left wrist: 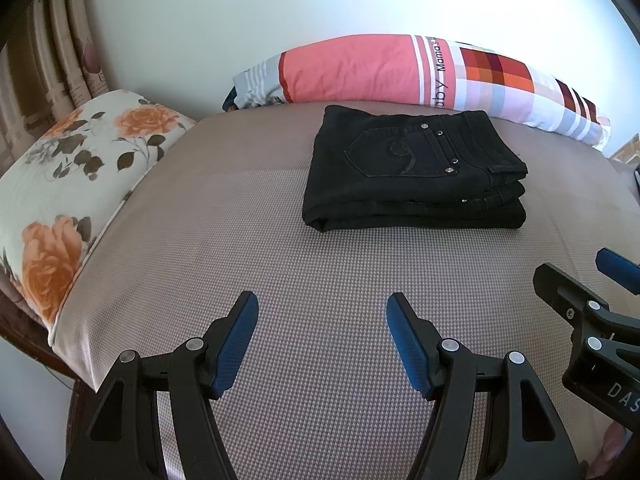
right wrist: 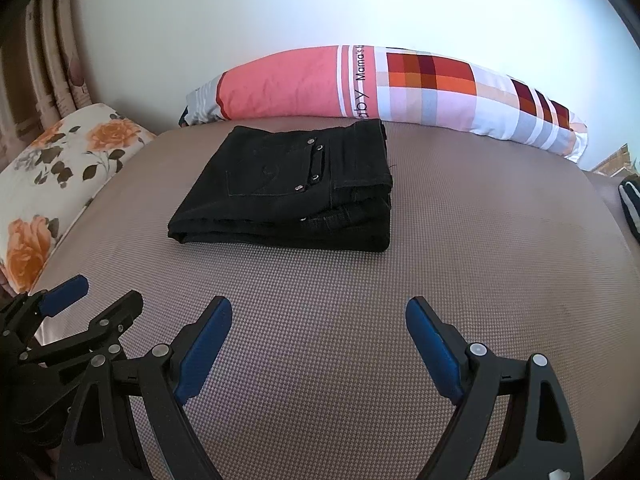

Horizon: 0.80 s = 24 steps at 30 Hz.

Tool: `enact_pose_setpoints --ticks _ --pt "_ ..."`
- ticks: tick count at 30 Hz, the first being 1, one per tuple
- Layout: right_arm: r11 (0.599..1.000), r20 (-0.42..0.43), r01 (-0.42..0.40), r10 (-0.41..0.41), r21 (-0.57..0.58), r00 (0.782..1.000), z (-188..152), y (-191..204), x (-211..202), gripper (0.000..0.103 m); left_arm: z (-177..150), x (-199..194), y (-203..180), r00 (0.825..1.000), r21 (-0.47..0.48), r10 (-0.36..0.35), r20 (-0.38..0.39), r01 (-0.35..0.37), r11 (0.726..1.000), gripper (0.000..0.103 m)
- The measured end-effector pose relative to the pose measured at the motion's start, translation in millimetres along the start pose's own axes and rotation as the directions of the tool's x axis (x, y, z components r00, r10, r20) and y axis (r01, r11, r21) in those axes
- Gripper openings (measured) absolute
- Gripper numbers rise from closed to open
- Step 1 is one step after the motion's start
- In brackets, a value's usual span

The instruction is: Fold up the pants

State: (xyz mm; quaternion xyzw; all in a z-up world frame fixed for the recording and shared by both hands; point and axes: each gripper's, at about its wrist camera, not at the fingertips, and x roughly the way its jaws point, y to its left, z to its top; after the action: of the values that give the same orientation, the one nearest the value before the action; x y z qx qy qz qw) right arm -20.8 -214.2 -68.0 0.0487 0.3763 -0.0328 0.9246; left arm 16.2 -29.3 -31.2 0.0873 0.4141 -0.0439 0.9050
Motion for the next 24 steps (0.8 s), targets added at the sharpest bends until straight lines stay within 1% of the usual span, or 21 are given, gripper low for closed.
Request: enact_pose_setpoints --ticks 24 --pt "1.000 -0.002 0.003 -0.003 0.001 1.000 -1.4 -0.7 0.9 0.087 1.2 4.5 -4.3 1.000 0.042 -0.021 -0.011 0.021 0.999 0.067"
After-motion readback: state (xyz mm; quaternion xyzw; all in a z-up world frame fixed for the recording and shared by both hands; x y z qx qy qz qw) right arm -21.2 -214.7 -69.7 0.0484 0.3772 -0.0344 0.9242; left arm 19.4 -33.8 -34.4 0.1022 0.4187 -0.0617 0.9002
